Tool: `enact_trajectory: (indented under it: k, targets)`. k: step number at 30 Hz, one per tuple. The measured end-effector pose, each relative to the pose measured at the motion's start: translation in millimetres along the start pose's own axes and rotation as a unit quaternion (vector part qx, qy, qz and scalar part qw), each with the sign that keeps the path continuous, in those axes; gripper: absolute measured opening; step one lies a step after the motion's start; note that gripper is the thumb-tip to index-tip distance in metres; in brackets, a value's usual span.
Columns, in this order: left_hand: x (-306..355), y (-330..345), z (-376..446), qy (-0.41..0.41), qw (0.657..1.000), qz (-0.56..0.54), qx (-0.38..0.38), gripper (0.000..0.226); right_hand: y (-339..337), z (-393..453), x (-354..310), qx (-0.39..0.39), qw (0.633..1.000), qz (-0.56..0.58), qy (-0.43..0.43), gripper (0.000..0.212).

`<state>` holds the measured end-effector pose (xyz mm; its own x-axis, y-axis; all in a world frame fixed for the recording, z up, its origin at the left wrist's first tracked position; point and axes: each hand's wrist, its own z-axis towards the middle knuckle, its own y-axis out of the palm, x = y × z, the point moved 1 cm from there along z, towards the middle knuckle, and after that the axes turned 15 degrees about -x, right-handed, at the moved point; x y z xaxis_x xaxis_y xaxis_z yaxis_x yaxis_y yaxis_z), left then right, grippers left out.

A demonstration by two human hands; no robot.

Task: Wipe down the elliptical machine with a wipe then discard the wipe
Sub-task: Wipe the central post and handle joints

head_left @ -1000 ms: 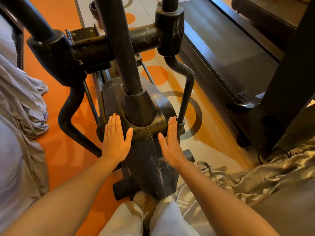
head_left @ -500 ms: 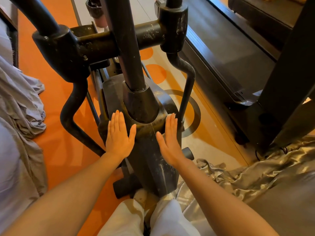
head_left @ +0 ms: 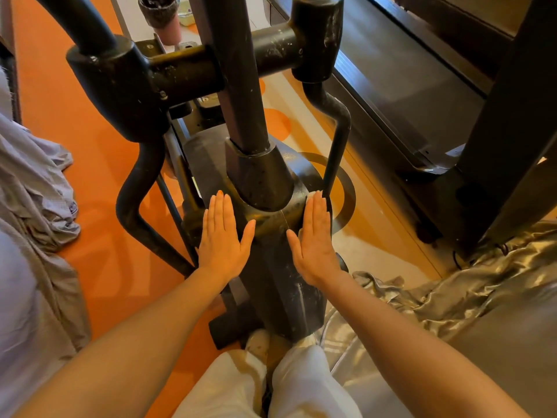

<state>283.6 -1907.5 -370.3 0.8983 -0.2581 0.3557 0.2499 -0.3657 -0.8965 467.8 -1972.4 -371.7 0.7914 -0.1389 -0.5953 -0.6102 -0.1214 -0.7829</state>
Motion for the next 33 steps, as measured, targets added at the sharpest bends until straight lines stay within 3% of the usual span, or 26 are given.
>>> enact_trajectory:
  k: [5, 11, 17, 23, 28, 33]
  targets:
    - [-1, 1, 0, 0.011, 1.0, -0.001, 0.0, 0.088, 15, -21, 11, -0.026, 0.997, -0.062, -0.035, 0.071]
    - [0, 2, 0, 0.012, 1.0, 0.008, 0.013, 0.086, 6, -4, -1, 0.022, 0.995, -0.087, -0.039, 0.067]
    - [-2, 4, -1, 0.019, 0.999, 0.014, 0.022, 0.082, 23, -22, 12, -0.018, 0.975, -0.154, -0.159, 0.061]
    - [0, 9, -8, 0.056, 0.997, 0.029, 0.041, 0.074, 15, -16, 19, 0.01, 0.984, -0.142, -0.111, 0.058]
    - [0, 13, -9, 0.048, 0.997, 0.038, 0.042, 0.075, 22, -19, 15, -0.027, 0.947, -0.217, -0.236, 0.055]
    - [2, 16, -9, 0.046, 0.997, 0.021, 0.06, 0.074, 11, -9, 22, 0.047, 0.979, -0.159, -0.119, 0.056]
